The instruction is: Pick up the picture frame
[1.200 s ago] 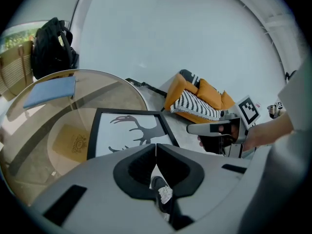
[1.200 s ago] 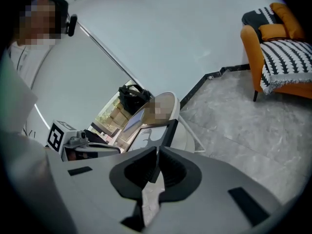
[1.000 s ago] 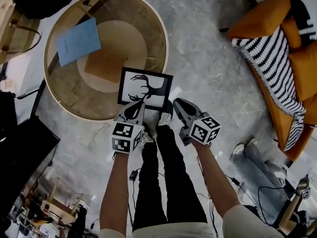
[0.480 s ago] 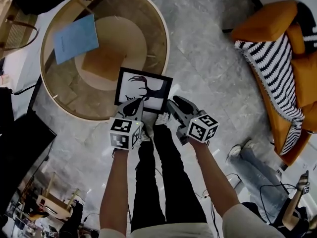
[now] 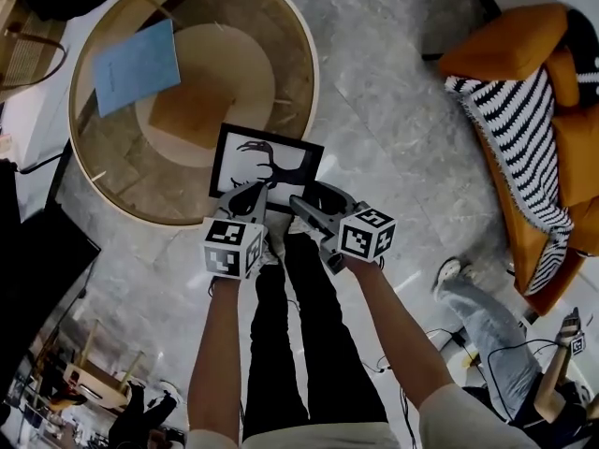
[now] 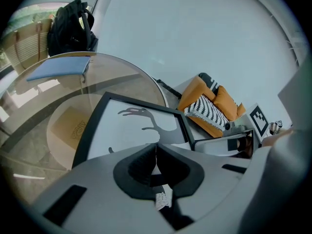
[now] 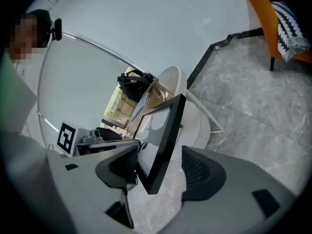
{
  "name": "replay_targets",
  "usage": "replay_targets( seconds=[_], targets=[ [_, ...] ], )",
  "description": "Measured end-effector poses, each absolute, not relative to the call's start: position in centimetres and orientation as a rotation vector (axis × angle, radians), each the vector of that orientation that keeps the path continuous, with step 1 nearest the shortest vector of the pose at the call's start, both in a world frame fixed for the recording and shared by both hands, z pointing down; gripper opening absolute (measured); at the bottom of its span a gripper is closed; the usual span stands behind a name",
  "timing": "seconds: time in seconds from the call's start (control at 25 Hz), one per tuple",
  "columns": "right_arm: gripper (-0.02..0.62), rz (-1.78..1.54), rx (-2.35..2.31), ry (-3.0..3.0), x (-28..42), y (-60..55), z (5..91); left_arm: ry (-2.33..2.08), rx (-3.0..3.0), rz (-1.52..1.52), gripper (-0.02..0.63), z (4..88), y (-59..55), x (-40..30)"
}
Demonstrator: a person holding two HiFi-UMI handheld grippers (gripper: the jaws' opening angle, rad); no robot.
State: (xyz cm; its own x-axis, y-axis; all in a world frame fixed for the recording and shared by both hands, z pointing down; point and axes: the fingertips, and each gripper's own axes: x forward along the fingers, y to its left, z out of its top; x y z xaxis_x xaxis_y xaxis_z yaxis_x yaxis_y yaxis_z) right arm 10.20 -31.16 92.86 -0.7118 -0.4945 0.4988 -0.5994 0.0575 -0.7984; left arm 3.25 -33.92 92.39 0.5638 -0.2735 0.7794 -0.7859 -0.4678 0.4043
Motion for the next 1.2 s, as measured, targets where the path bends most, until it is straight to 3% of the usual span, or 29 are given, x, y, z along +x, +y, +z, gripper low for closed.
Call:
replay_targets(
  seconds=[0.88,1.08,1.2],
  targets=[
    [0.268,1.991,1.030,-2.167,8.2,-31.4,95.4,-0.803,2.009,0.816,0.021,92.5,-33.8,4.5],
    [0.170,1.983,1.040,-2.193,7.4,-31.1,94.1,-0.778,2.009,0.830,0.021,92.1,-33.3,4.3],
    [0.150,2.005,1.048,-2.191,7.3,-31.1,93.9,-0.767,2.015,0.841,0.021,92.2,-33.1,4.4]
  ],
)
